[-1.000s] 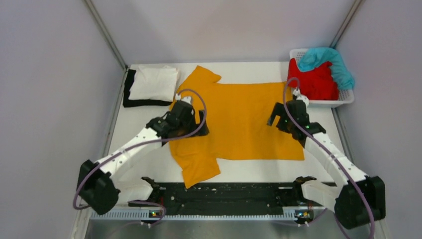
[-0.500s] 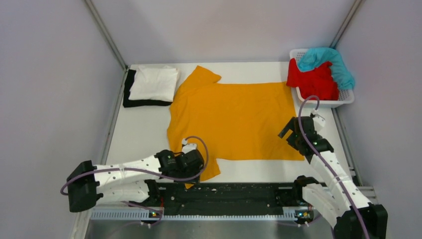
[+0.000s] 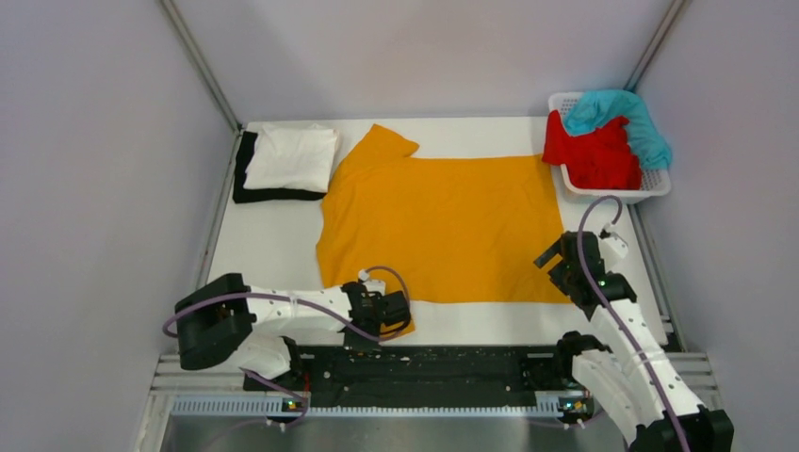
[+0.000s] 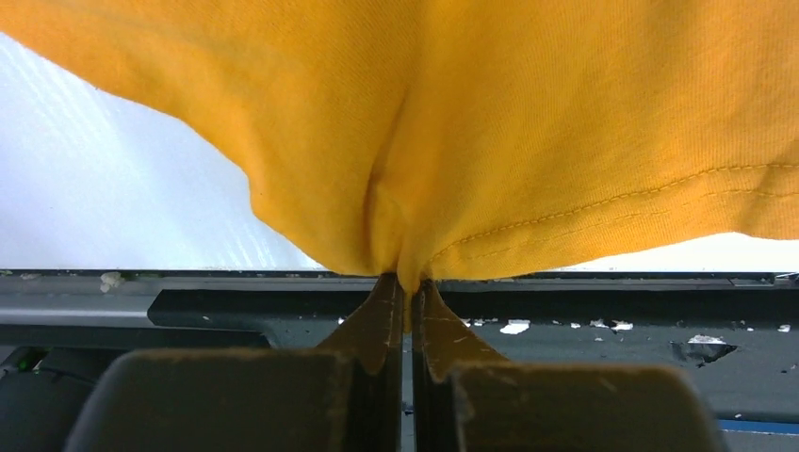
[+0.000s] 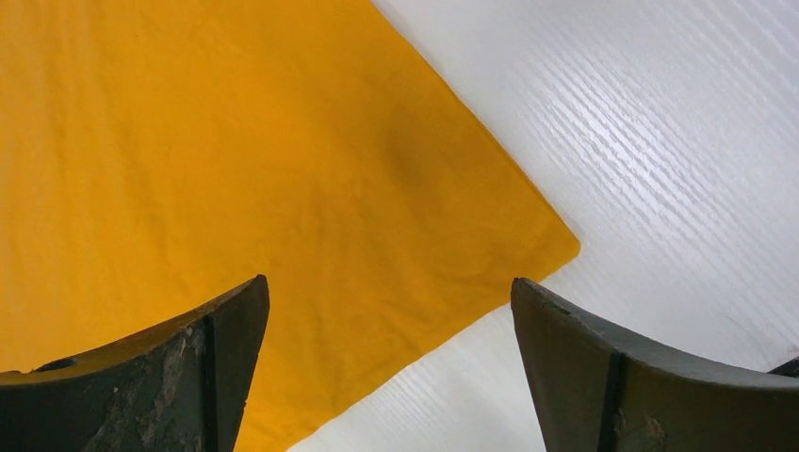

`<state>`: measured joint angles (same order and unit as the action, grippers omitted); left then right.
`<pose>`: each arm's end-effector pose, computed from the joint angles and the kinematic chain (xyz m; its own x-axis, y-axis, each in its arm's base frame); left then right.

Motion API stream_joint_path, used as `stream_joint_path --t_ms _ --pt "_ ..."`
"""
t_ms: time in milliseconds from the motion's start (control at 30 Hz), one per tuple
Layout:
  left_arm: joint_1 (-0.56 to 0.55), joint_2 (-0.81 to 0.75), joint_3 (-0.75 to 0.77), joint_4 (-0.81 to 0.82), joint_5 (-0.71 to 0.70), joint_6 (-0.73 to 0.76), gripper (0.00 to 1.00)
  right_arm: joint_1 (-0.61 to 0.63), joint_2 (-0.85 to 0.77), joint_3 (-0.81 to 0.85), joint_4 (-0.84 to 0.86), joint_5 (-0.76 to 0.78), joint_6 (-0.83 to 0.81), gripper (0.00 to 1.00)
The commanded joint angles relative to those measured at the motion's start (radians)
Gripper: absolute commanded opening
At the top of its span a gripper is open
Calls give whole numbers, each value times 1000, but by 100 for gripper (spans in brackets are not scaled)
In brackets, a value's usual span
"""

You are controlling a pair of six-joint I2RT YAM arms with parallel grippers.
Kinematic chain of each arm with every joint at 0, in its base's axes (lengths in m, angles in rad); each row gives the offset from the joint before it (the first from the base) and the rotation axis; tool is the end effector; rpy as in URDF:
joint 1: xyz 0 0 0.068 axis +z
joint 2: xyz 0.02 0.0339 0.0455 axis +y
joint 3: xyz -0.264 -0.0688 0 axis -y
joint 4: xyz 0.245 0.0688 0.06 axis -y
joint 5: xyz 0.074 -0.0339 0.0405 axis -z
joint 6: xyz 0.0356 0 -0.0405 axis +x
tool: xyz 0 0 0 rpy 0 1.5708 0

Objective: Fold and stack the t-shirts
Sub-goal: Grab the side of the flattened tshirt closest away from the robot with both arms

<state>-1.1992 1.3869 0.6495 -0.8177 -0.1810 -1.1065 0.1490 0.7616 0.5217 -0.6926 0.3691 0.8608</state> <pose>0.0768 -0.1795 0.1437 -0.9812 0.0955 -0.1680 0.0853 0.9941 0.0666 0.1453 0.0088 0.2097 -0.4615 0.6459 -0.6081 0.6506 0.7124 0.2630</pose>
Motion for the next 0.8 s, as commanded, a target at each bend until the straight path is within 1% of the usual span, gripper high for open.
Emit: stream_joint_path --t_ms 0,133,233,300,433,567,633,767 --pt "1 -32 50 -6 -112 -9 0 -7 -75 -61 -41 -22 128 97" --pt "3 -147 57 -35 -175 -2 0 -7 -145 -118 -88 39 226 97" --pt "4 -213 54 7 -189 34 0 -7 -162 -166 -79 80 285 97" --pt "5 -239 61 41 -184 62 0 -7 -152 -188 -61 76 301 96" --pt "26 -251 90 53 -202 100 0 -6 -117 -238 -2 79 317 90" --pt "86 -259 123 85 -204 145 0 -7 -73 -274 81 77 311 78" --pt "124 -269 133 104 -203 163 0 -7 -52 -276 101 86 297 69" --pt "222 -297 144 156 -180 213 0 -7 -15 -272 144 106 261 48"
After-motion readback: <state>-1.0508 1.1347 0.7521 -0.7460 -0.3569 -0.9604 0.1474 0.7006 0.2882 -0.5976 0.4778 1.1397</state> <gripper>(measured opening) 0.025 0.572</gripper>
